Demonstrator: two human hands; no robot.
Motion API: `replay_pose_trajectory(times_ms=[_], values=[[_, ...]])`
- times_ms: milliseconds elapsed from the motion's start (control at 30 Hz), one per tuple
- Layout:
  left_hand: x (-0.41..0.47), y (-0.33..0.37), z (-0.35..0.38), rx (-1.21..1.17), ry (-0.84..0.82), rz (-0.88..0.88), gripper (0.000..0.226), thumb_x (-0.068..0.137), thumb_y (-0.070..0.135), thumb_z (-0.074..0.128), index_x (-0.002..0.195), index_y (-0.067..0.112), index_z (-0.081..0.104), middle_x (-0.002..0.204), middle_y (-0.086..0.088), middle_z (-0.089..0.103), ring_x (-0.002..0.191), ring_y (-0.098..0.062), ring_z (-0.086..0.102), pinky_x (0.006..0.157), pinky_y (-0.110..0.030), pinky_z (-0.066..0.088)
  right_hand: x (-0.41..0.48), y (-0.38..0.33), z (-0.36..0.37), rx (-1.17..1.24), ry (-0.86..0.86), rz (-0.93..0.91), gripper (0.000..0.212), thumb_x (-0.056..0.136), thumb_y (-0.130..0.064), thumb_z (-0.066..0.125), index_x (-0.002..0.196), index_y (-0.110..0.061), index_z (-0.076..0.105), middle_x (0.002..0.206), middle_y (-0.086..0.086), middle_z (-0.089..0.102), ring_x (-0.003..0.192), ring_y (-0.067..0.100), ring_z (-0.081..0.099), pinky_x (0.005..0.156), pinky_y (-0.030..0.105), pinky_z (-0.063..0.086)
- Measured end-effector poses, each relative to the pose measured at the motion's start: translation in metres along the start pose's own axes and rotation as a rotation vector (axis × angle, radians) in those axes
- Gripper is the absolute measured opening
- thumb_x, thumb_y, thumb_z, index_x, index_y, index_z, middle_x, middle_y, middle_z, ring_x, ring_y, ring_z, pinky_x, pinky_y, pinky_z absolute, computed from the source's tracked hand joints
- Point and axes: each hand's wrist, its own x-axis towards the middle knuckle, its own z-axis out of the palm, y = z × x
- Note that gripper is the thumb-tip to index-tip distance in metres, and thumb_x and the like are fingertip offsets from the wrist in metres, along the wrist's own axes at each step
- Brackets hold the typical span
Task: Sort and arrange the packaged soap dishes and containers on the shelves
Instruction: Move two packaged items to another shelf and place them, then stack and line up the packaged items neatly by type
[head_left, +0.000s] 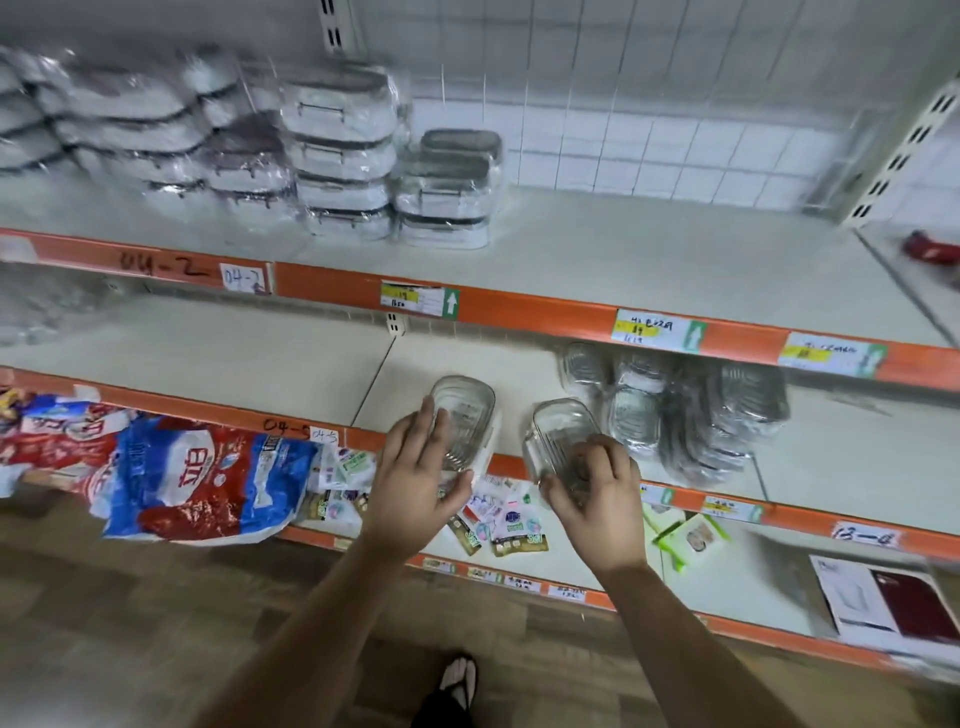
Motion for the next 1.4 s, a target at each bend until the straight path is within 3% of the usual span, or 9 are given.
replay_pose_trajectory(times_ms=[400,533,700,800,867,1000,1133,1300,1400], values=[[0.052,0.039,-0.081,0.07,0.108,0.124,0.072,0.086,0.047,0.047,0.138,-0.003,0.047,0.147,-0.018,0.043,0.133,-0.031,0.034,0.113,-0.039,0.026,0.018,-0.035,-0.089,0.119,0.213,-0.158,0.047,0.082,-0.041,0.057,0.109,-0.002,0.058,0.125,0.014,0.047,0.117,0.033,0.047,0.096,0.046,0.044],[0.089,0.037,-0.089,0.057,0.025,0.096,0.071,0.088,0.046,0.049,0.14,-0.002,0.046,0.148,-0.019,0.041,0.135,-0.04,0.038,0.114,-0.046,0.028,0.056,-0.039,-0.107,0.058,0.202,-0.174,0.046,0.08,-0.038,0.058,0.108,-0.001,0.06,0.122,0.016,0.05,0.115,0.035,0.049,0.099,0.047,0.042],[0.141,0.023,-0.09,0.014,-0.045,0.138,0.067,0.091,0.036,0.062,0.146,0.003,0.04,0.154,-0.014,0.034,0.139,-0.035,0.029,0.117,-0.042,0.023,0.106,-0.043,-0.119,-0.054,0.131,-0.189,0.042,0.079,-0.029,0.063,0.111,-0.002,0.061,0.121,0.017,0.051,0.113,0.035,0.049,0.099,0.038,0.039],[0.17,0.017,-0.092,0.006,-0.065,0.171,0.064,0.085,0.034,0.052,0.141,0.003,0.046,0.152,-0.013,0.037,0.141,-0.032,0.029,0.119,-0.035,0.015,0.132,-0.05,-0.121,-0.095,0.127,-0.195,0.042,0.083,-0.031,0.052,0.11,-0.002,0.066,0.115,0.016,0.056,0.112,0.037,0.05,0.102,0.036,0.036],[0.183,0.014,-0.092,-0.02,-0.076,0.147,0.059,0.081,0.028,0.055,0.135,0.004,0.049,0.152,-0.016,0.036,0.142,-0.028,0.029,0.116,-0.03,0.011,0.146,-0.052,-0.121,-0.159,0.138,-0.214,0.047,0.084,-0.033,0.04,0.109,-0.007,0.07,0.112,0.011,0.064,0.117,0.039,0.049,0.106,0.044,0.034],[0.199,0.009,-0.084,-0.052,-0.071,0.084,0.07,0.072,0.063,0.049,0.125,0.016,0.05,0.136,-0.003,0.051,0.129,-0.024,0.041,0.107,-0.035,0.027,0.171,-0.05,-0.113,-0.253,0.14,-0.132,0.042,0.079,-0.012,0.046,0.114,-0.015,0.07,0.118,0.0,0.068,0.12,0.037,0.044,0.096,0.042,0.034],[0.204,0.008,-0.078,-0.103,0.038,0.107,0.066,0.074,0.063,0.07,0.118,0.017,0.055,0.117,0.002,0.057,0.112,-0.022,0.048,0.098,-0.035,0.033,0.192,-0.044,-0.103,-0.188,0.079,-0.106,0.044,0.078,0.008,0.051,0.115,-0.007,0.069,0.119,0.007,0.067,0.121,0.035,0.046,0.099,0.031,0.037],[0.218,0.002,-0.094,-0.189,0.103,0.236,0.068,0.077,0.06,0.069,0.123,0.011,0.056,0.122,-0.004,0.056,0.117,-0.024,0.046,0.102,-0.032,0.033,0.215,-0.046,-0.093,-0.129,0.098,-0.038,0.032,0.085,-0.018,0.052,0.109,-0.007,0.07,0.116,0.008,0.068,0.123,0.03,0.048,0.097,0.029,0.038],[0.24,0.001,-0.112,-0.097,0.185,0.276,0.076,0.078,0.072,0.05,0.125,0.013,0.055,0.125,-0.003,0.056,0.121,-0.024,0.042,0.1,-0.032,0.027,0.228,-0.051,-0.084,-0.15,0.112,-0.009,0.026,0.087,-0.017,0.063,0.109,-0.005,0.067,0.114,0.012,0.067,0.12,0.032,0.05,0.095,0.033,0.042]])
